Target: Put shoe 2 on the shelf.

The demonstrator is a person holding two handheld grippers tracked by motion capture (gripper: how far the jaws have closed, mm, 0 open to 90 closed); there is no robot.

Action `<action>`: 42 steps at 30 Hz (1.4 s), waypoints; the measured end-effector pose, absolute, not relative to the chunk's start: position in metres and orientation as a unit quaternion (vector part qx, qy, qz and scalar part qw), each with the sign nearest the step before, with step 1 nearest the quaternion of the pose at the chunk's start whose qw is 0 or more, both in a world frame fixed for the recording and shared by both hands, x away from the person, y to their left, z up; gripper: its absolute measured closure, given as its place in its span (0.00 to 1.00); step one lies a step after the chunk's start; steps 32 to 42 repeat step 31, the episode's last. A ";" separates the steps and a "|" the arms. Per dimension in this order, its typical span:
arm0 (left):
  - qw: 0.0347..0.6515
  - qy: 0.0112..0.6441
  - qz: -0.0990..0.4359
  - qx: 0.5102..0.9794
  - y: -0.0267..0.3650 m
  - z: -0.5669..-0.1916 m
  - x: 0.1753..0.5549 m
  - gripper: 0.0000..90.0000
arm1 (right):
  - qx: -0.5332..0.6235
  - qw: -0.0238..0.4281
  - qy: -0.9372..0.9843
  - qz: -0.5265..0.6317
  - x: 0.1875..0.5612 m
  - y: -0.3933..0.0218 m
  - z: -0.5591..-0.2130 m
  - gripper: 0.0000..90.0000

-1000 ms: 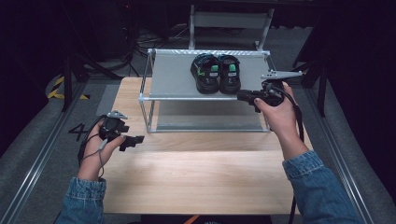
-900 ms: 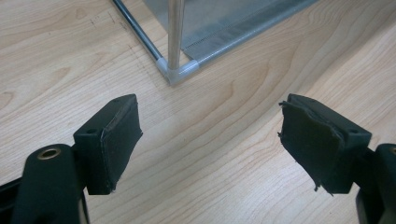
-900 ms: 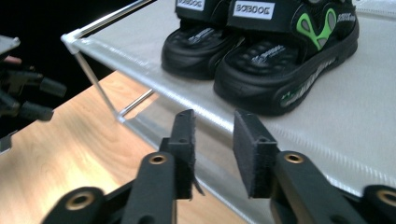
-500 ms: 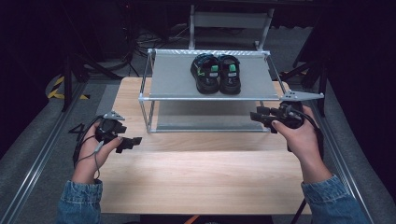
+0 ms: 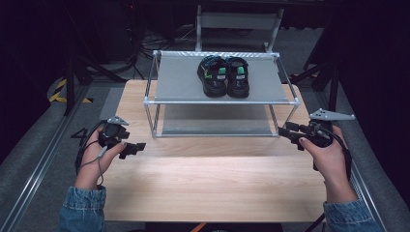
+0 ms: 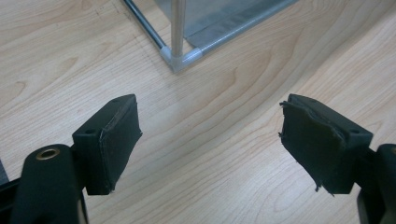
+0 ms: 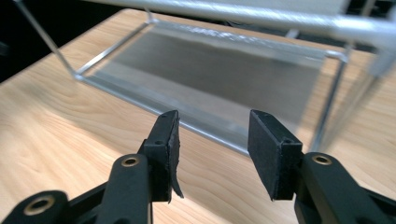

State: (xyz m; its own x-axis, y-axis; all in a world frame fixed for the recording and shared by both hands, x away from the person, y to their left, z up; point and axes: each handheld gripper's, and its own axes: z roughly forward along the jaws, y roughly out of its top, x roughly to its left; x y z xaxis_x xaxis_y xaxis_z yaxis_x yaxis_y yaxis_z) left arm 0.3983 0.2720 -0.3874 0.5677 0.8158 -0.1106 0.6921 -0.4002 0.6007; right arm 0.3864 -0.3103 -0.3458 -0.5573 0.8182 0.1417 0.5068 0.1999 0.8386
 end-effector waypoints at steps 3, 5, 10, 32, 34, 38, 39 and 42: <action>0.302 0.455 0.098 0.832 0.274 -0.390 0.400 0.22 | 0.449 0.160 0.749 0.460 0.386 -0.320 -0.356 0.59; 0.299 0.458 0.098 0.831 0.274 -0.391 0.400 0.22 | 0.455 0.152 0.746 0.462 0.386 -0.324 -0.362 0.58; 0.293 0.461 0.094 0.832 0.273 -0.397 0.403 0.22 | 0.463 0.152 0.746 0.454 0.388 -0.331 -0.376 0.54; 0.274 0.470 0.088 0.834 0.274 -0.404 0.405 0.20 | 0.480 0.164 0.765 0.395 0.395 -0.348 -0.423 0.49; 0.274 0.470 0.088 0.834 0.274 -0.404 0.405 0.20 | 0.480 0.164 0.765 0.395 0.395 -0.348 -0.423 0.49; 0.274 0.470 0.088 0.834 0.274 -0.404 0.405 0.20 | 0.480 0.164 0.765 0.395 0.395 -0.348 -0.423 0.49; 0.274 0.470 0.088 0.834 0.274 -0.404 0.405 0.20 | 0.480 0.164 0.765 0.395 0.395 -0.348 -0.423 0.49; 0.274 0.470 0.088 0.834 0.274 -0.404 0.405 0.20 | 0.480 0.164 0.765 0.395 0.395 -0.348 -0.423 0.49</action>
